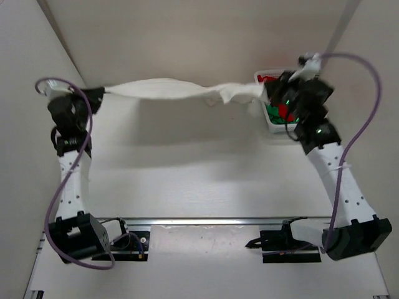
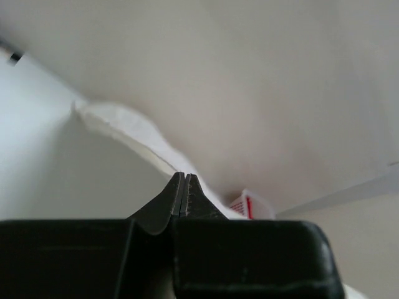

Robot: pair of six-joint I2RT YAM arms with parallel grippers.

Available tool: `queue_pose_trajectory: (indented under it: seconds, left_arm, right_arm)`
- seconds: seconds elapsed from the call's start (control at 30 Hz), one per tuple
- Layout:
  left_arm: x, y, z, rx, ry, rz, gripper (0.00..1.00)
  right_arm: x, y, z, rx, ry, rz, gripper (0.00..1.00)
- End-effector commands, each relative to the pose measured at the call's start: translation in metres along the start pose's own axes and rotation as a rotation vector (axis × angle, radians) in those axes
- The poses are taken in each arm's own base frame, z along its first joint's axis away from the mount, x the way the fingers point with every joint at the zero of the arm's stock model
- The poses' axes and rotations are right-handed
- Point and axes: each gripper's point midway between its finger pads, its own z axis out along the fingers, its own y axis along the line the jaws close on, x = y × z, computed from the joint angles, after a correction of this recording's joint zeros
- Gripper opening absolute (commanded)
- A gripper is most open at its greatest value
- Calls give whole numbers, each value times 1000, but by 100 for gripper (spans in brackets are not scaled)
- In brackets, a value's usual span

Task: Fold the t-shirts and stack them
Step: Flatten out the tshirt

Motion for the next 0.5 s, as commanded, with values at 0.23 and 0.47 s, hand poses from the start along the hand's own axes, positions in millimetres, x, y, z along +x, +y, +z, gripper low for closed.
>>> queue_pose_trajectory:
  seconds: [0.23, 0.47]
  left_arm:
    - [128, 145, -100, -193, 187, -86, 0]
    - [31, -45, -90, 147, 128, 10, 0]
  right_arm:
    - [203, -32, -100, 134, 342, 146, 0]
    - [-30, 53, -123, 10, -6, 12, 0]
